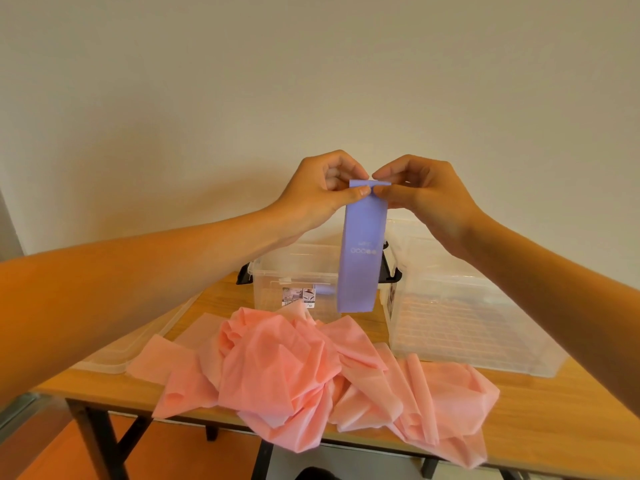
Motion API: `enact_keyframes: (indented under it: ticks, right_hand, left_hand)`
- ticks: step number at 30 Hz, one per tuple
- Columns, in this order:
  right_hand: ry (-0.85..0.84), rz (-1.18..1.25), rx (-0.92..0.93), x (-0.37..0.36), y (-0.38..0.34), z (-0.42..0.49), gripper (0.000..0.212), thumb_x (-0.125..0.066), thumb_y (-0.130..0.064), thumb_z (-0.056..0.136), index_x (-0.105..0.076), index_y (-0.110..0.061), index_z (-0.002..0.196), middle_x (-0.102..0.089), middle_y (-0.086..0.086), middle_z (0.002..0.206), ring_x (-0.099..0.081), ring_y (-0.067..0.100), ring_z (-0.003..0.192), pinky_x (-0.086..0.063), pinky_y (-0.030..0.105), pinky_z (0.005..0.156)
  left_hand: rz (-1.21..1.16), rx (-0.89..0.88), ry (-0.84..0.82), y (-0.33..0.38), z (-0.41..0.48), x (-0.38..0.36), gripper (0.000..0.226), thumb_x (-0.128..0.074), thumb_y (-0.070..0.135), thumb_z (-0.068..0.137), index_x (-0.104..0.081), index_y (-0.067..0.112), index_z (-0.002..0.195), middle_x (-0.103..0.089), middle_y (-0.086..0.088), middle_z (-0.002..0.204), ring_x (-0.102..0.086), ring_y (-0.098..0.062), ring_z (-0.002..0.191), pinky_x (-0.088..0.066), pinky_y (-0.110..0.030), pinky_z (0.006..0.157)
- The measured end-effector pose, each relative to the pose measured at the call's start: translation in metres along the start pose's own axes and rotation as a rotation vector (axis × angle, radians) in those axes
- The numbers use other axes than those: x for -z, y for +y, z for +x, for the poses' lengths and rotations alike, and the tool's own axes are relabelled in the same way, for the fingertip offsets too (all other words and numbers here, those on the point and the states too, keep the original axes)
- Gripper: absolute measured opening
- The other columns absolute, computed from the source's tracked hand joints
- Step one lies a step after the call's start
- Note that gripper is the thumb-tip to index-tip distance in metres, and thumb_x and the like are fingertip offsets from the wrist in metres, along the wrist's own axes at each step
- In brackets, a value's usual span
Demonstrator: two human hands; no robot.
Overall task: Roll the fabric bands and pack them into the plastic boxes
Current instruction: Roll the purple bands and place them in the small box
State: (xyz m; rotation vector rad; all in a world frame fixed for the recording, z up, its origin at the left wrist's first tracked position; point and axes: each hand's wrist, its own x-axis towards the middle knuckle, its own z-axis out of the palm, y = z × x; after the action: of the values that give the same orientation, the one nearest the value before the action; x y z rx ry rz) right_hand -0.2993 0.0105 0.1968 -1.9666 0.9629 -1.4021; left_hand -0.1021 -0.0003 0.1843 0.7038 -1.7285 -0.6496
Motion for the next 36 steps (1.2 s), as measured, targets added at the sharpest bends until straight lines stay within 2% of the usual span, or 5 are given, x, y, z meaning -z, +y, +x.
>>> enact_keyframes:
  ticks: [5,14,20,28,36]
  right_hand:
    - [0.009,0.021,-0.009,-0.0027,-0.0021,-0.0003,0.005,-0.068,-0.003,0.095,-0.073,-0.001,0.096,-0.075,0.022,0.099,-0.075,0.029,0.092,-0.061,0.035,0.083]
    - [0.041,-0.029,0.026,-0.0021,0.0,-0.0004,0.011,-0.079,-0.005,0.087,-0.074,-0.005,0.096,-0.075,0.017,0.096,-0.072,0.024,0.087,-0.057,0.028,0.079]
    - [0.031,0.025,-0.047,-0.0022,0.0035,0.0004,0.01,-0.072,-0.007,0.093,-0.072,0.0,0.1,-0.074,0.022,0.101,-0.074,0.031,0.093,-0.061,0.04,0.087]
    - [0.053,-0.006,-0.004,-0.002,0.0022,-0.0001,0.017,-0.078,-0.007,0.088,-0.072,0.002,0.101,-0.073,0.024,0.097,-0.074,0.029,0.088,-0.061,0.034,0.082]
    - [0.038,0.028,-0.002,-0.0005,0.0025,-0.0006,0.015,-0.081,-0.005,0.085,-0.073,-0.007,0.097,-0.073,0.016,0.092,-0.07,0.023,0.086,-0.059,0.034,0.085]
  left_hand:
    - [0.014,-0.015,-0.006,0.0014,0.0005,-0.0001,0.015,-0.074,0.003,0.089,-0.066,0.012,0.099,-0.072,-0.016,0.103,-0.069,-0.031,0.098,-0.056,-0.025,0.084]
    - [0.0,0.027,0.018,-0.0046,-0.0029,0.0001,0.012,-0.073,0.008,0.091,-0.067,0.003,0.101,-0.073,-0.014,0.097,-0.069,-0.016,0.085,-0.056,-0.023,0.078]
    - [0.005,-0.017,0.009,-0.001,-0.0024,-0.0004,0.016,-0.077,0.002,0.086,-0.067,0.01,0.096,-0.07,-0.006,0.092,-0.067,-0.015,0.085,-0.053,-0.018,0.077]
    - [-0.019,0.037,0.014,-0.0048,-0.0021,-0.001,0.014,-0.074,0.01,0.09,-0.067,0.004,0.102,-0.074,-0.016,0.102,-0.072,-0.028,0.095,-0.059,-0.028,0.081]
    - [-0.037,0.036,0.007,-0.0038,-0.0032,0.0018,0.013,-0.075,0.003,0.088,-0.067,0.007,0.098,-0.074,-0.01,0.097,-0.072,-0.015,0.089,-0.054,-0.02,0.08]
